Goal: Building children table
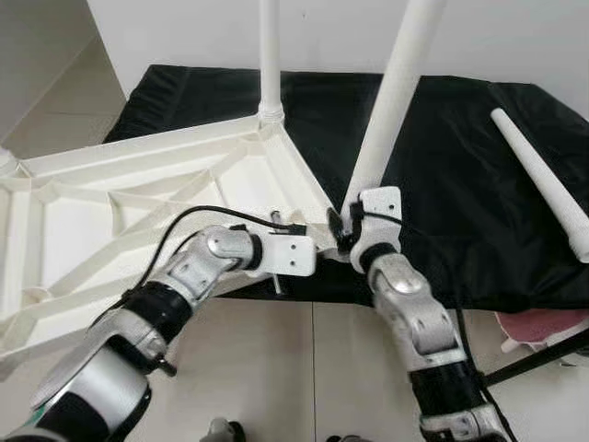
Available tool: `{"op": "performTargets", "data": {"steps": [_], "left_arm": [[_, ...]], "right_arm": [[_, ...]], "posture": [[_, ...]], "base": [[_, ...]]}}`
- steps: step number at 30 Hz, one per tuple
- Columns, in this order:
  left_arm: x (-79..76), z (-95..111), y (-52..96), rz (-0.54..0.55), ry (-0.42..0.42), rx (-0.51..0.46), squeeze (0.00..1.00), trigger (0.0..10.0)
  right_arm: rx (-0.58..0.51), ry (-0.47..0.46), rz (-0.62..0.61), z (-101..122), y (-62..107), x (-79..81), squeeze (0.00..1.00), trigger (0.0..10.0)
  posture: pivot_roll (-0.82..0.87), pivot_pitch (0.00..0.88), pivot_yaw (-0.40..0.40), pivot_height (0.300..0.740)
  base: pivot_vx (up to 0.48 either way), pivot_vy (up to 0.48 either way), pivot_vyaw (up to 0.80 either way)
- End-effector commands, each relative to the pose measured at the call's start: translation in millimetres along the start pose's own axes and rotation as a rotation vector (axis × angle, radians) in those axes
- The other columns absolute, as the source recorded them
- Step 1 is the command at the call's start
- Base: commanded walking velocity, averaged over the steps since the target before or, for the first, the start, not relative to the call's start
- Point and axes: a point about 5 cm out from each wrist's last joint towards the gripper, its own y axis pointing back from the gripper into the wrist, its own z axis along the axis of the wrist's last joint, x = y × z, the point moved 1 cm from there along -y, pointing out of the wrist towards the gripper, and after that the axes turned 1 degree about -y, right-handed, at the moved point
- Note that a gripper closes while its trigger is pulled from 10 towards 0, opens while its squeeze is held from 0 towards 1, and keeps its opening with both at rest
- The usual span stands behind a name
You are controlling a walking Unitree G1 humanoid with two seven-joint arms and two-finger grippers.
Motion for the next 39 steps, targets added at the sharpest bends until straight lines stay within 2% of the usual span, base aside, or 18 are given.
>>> {"op": "performTargets", "data": {"steps": [1,2,3,8,9,10,14,15,24,25,26,27,32,33,38,39], "left_arm": [[-36.2,43.1,-16.1,-0.434,-0.201,-0.167,0.00,0.0],[-34.6,43.9,-16.9,-0.429,-0.201,-0.166,0.00,0.0],[-33.7,44.4,-17.3,-0.426,-0.201,-0.166,0.00,0.0],[-34.2,43.1,-17.6,-0.430,-0.200,-0.165,0.00,0.0],[-34.5,42.6,-17.7,-0.432,-0.200,-0.165,0.00,0.0],[-34.6,42.3,-17.8,-0.433,-0.199,-0.165,0.00,0.0],[-34.1,42.0,-18.6,-0.434,-0.198,-0.165,0.00,0.0],[-33.9,40.6,-19.7,-0.435,-0.199,-0.161,0.00,0.0],[-37.5,35.5,-23.7,-0.422,-0.216,-0.144,0.00,0.0],[-38.4,34.7,-24.6,-0.418,-0.217,-0.143,0.00,2.6],[-38.4,34.7,-24.6,-0.418,-0.217,-0.143,0.00,2.6],[-37.5,34.1,-27.3,-0.387,-0.222,-0.139,0.00,10.0],[-36.7,32.6,-30.8,-0.350,-0.217,-0.134,0.00,10.0],[-37.1,31.7,-31.1,-0.348,-0.201,-0.135,1.00,10.0],[-36.9,31.2,-30.1,-0.335,-0.192,-0.147,1.00,10.0],[-37.1,30.8,-29.5,-0.337,-0.189,-0.148,0.57,10.0]], "right_arm": [[0.241,0.064,-0.224,-49.0,0.7,-42.5,0.00,0.0],[0.217,0.083,-0.219,-45.6,0.5,-39.9,0.00,0.0],[0.187,0.112,-0.184,-40.6,-0.9,-35.9,0.00,10.0],[0.101,0.189,-0.123,-26.0,-2.5,-33.0,0.00,10.0],[0.093,0.192,-0.124,-24.4,-2.4,-34.0,0.15,10.0],[0.076,0.195,-0.127,-21.7,-2.3,-36.0,1.00,10.0],[0.046,0.185,-0.116,-17.5,-2.5,-34.4,1.00,10.0],[-0.021,0.175,-0.086,-6.8,-0.2,-32.2,0.00,10.0],[-0.117,0.162,-0.063,10.1,8.9,-40.4,0.00,10.0],[-0.123,0.168,-0.066,11.0,10.1,-42.5,0.00,10.0],[-0.123,0.168,-0.066,11.0,10.1,-42.5,0.00,10.0],[-0.119,0.172,-0.071,10.3,10.5,-44.7,0.00,10.0],[-0.118,0.179,-0.077,9.4,10.9,-46.9,0.00,10.0],[-0.120,0.182,-0.076,9.8,10.5,-46.8,0.00,10.0],[-0.129,0.185,-0.059,11.2,9.7,-43.6,0.00,10.0],[-0.130,0.186,-0.053,11.4,9.6,-42.5,0.00,10.0]], "posture": [[-0.03,0.139,0.005,0.740],[-0.03,0.140,0.006,0.740],[-0.03,0.140,0.006,0.740],[-0.03,0.143,0.008,0.740],[-0.04,0.143,0.009,0.740],[-0.04,0.144,0.009,0.740],[-0.03,0.144,0.009,0.740],[-0.03,0.147,0.008,0.740],[-0.04,0.155,0.012,0.740],[-0.04,0.156,0.013,0.740],[-0.04,0.156,0.013,0.740],[-0.04,0.157,0.013,0.740],[-0.05,0.160,0.013,0.740],[-0.04,0.160,0.010,0.740],[-0.04,0.158,0.005,0.740],[-0.04,0.156,0.004,0.740]], "base": [[0.000,0.000,0.00],[0.000,0.000,0.00],[0.000,0.000,0.00],[0.000,0.000,0.00],[0.000,0.000,0.00],[0.000,0.000,0.00],[0.000,0.000,0.00],[0.000,0.000,0.00],[0.000,0.000,0.00],[0.000,0.000,0.00],[0.000,0.000,0.00],[0.000,0.000,0.00],[0.000,0.000,0.00],[0.000,0.000,0.00],[0.000,0.000,0.00],[0.000,0.000,0.00]]}}
